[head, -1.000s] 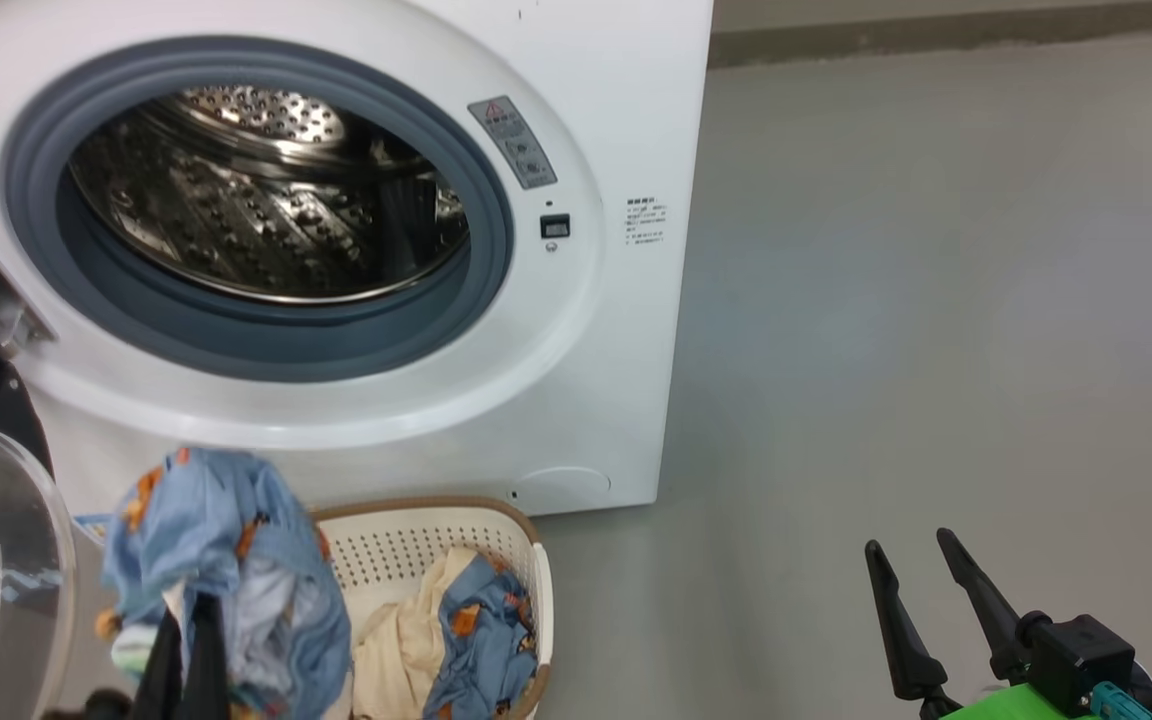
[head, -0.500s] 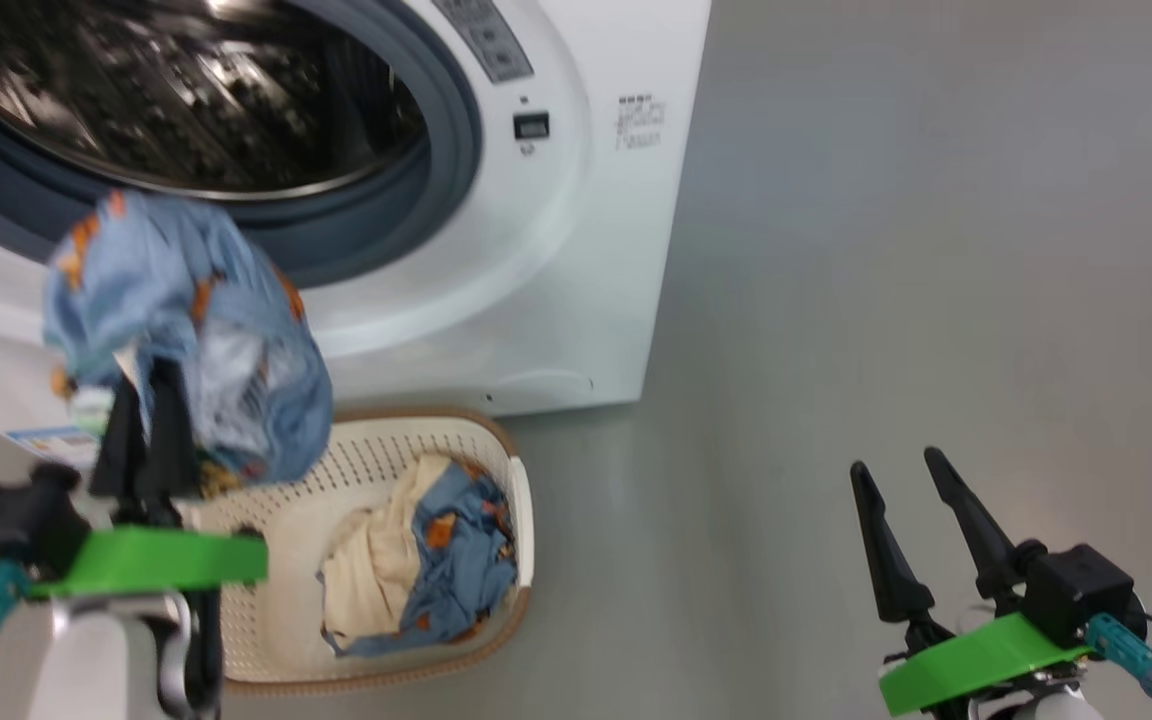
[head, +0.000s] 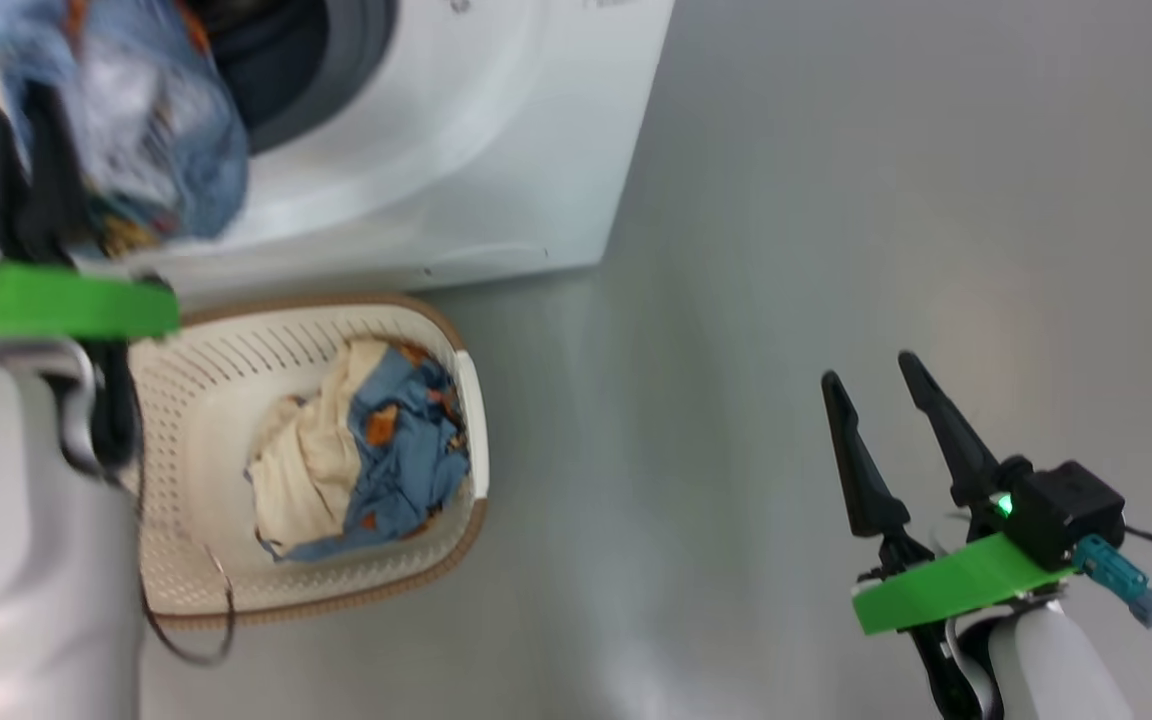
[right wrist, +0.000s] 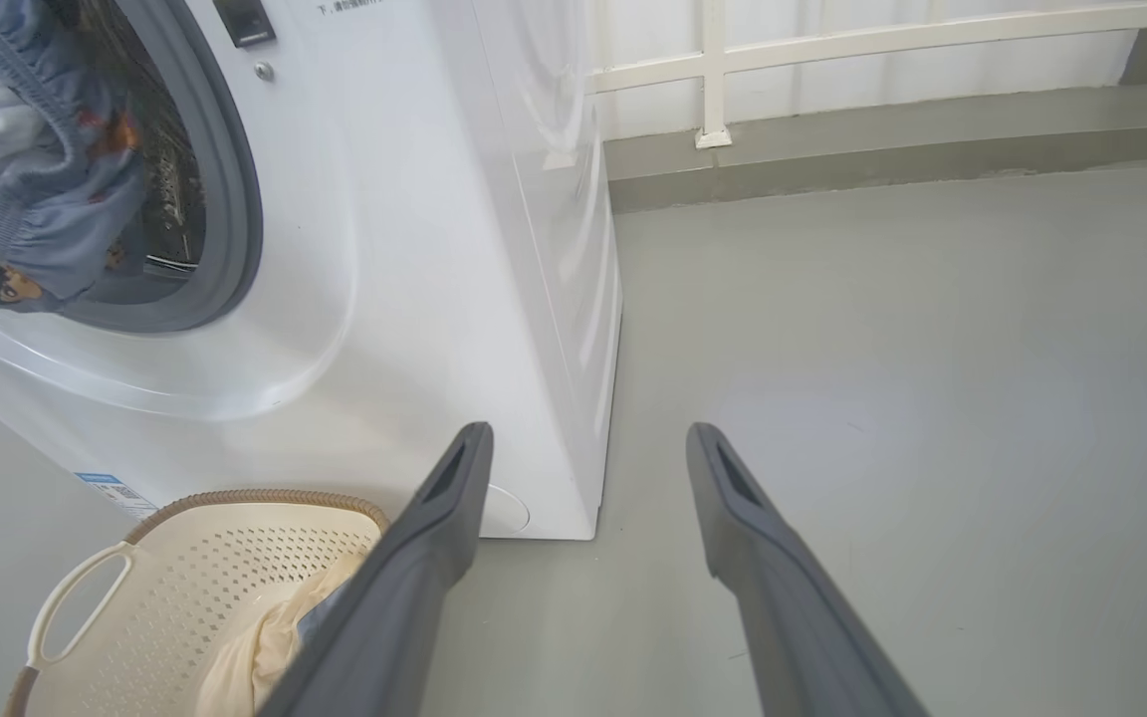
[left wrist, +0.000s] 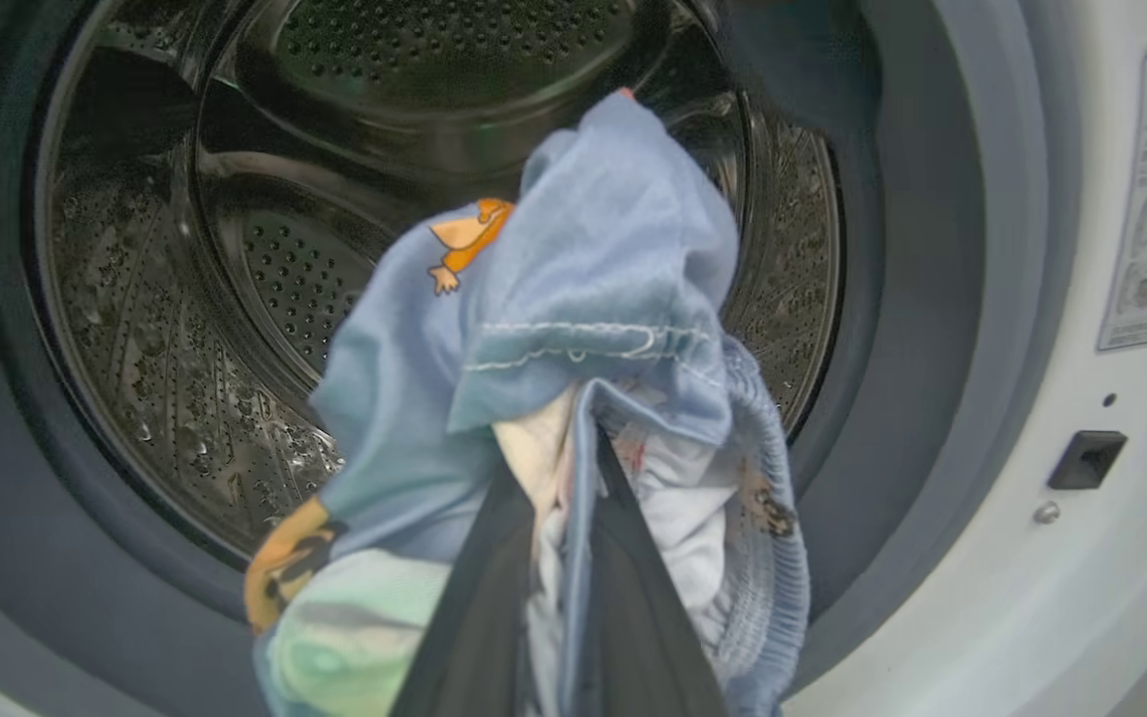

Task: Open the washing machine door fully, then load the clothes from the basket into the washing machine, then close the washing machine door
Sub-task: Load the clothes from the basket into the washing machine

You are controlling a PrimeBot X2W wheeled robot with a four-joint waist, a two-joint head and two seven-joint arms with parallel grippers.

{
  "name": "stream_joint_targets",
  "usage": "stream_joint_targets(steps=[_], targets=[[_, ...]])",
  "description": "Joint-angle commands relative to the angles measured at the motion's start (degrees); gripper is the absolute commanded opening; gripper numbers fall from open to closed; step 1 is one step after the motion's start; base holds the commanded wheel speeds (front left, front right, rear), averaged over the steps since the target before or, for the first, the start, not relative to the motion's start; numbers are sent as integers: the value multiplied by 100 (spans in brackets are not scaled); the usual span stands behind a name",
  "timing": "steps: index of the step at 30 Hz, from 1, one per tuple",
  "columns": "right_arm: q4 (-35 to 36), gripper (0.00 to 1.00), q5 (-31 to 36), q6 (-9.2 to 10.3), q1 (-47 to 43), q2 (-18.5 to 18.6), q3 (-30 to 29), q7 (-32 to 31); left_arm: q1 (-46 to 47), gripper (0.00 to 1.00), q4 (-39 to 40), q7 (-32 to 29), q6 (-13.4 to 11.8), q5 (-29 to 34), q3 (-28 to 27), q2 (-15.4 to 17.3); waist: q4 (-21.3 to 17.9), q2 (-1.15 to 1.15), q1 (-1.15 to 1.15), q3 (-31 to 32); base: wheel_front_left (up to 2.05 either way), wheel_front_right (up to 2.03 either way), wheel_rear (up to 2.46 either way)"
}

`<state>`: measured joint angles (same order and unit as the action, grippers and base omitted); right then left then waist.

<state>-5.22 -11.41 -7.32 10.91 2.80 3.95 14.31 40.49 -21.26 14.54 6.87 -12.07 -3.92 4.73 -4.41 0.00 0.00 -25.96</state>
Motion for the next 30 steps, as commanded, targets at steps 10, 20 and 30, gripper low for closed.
stream_joint_targets(steps=[10, 20, 30], targets=[[129, 100, -232, -17, 412, 9, 356, 68, 2050, 0, -1524, -43, 57, -122, 32, 805, -347, 0, 0, -1209, 0, 0, 0], [51, 100, -315, -17, 470, 8, 502, 68, 3595, 0, -2624, -906, 60, -329, 478, 1196, -482, 0, 0, -1494, 0, 0, 0], [109, 100, -434, -17, 604, 8, 567, 69, 4458, 0, -2946, -1739, 61, -919, 806, 1551, -566, 0, 0, -2009, 0, 0, 0]])
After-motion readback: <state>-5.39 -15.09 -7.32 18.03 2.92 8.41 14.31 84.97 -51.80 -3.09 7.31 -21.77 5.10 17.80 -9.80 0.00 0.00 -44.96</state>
